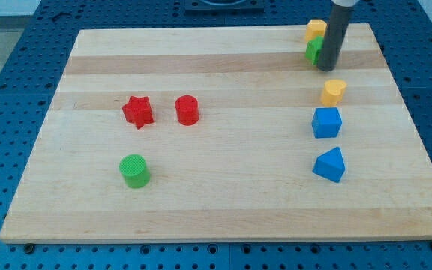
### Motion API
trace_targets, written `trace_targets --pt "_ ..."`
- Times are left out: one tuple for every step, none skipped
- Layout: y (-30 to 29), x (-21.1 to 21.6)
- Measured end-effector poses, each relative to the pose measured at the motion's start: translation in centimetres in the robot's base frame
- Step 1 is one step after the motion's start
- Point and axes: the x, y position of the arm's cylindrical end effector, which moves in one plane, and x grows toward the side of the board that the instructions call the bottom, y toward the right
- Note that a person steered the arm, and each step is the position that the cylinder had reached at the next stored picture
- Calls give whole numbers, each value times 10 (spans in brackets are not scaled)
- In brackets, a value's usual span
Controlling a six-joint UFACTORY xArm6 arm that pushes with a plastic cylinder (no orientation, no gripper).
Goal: Push yellow heart closer to green star
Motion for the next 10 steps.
trace_targets --pt "28 23" --pt "36 45" --pt "29 87" --pt "16 108" --pt "-6 109" --pt "-25 109" --pt "-30 105" --pt "-25 93" --pt "-25 84" --pt "-25 74"
